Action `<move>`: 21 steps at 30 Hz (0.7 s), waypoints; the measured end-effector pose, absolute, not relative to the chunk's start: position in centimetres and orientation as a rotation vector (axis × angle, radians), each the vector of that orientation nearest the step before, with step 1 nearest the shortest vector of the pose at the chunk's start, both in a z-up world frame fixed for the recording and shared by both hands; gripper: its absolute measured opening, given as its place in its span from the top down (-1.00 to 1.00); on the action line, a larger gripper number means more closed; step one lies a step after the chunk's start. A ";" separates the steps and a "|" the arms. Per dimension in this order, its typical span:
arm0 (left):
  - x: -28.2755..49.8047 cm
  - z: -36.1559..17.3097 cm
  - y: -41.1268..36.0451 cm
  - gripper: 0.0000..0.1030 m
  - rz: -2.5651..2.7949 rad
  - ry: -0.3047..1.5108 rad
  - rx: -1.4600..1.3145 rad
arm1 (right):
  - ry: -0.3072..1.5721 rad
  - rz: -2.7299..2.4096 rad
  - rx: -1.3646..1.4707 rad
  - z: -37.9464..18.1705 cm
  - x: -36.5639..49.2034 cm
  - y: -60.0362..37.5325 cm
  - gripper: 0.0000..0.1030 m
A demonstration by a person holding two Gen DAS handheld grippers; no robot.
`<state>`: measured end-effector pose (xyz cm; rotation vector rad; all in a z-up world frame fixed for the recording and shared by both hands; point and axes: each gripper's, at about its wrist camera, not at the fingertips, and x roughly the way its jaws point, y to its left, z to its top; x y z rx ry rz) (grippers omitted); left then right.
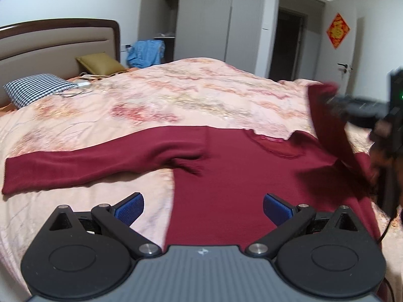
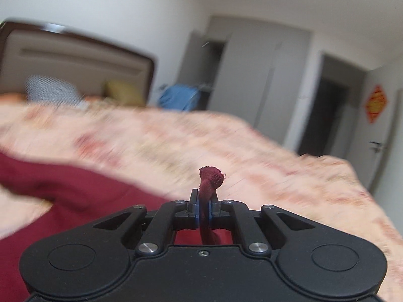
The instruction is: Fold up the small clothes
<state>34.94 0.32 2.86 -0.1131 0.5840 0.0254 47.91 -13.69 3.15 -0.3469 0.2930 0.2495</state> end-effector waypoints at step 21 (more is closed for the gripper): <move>39.5 0.9 0.6 -1.00 -0.040 0.525 -0.230 | 0.388 0.183 -0.425 -1.9 40.6 -21.6 -0.60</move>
